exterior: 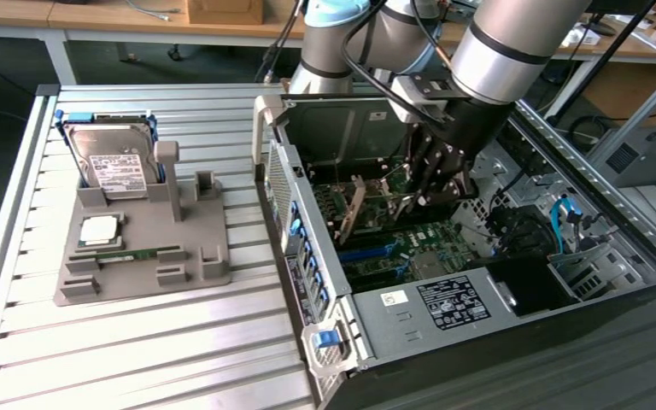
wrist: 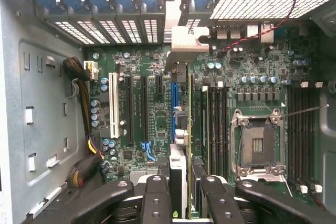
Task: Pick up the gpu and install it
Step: 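Insert the gpu into the slot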
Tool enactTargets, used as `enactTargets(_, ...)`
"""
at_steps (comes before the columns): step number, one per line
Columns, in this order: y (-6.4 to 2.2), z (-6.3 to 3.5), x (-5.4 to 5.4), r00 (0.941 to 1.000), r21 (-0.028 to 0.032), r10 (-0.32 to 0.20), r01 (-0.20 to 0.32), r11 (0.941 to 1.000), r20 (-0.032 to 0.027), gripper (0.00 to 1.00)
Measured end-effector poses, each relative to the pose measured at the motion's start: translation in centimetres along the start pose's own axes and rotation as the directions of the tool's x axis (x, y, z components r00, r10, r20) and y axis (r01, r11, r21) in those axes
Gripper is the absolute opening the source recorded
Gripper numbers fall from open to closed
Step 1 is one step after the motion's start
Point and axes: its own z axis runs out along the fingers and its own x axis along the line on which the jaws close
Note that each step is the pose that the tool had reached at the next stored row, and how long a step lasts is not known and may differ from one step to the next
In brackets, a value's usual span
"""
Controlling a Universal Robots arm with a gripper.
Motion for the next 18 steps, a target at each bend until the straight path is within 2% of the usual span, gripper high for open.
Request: enactTargets(18,0.44,0.48,0.36,1.0000,-0.0001,0.000,0.000,1.0000,-0.0003,0.27)
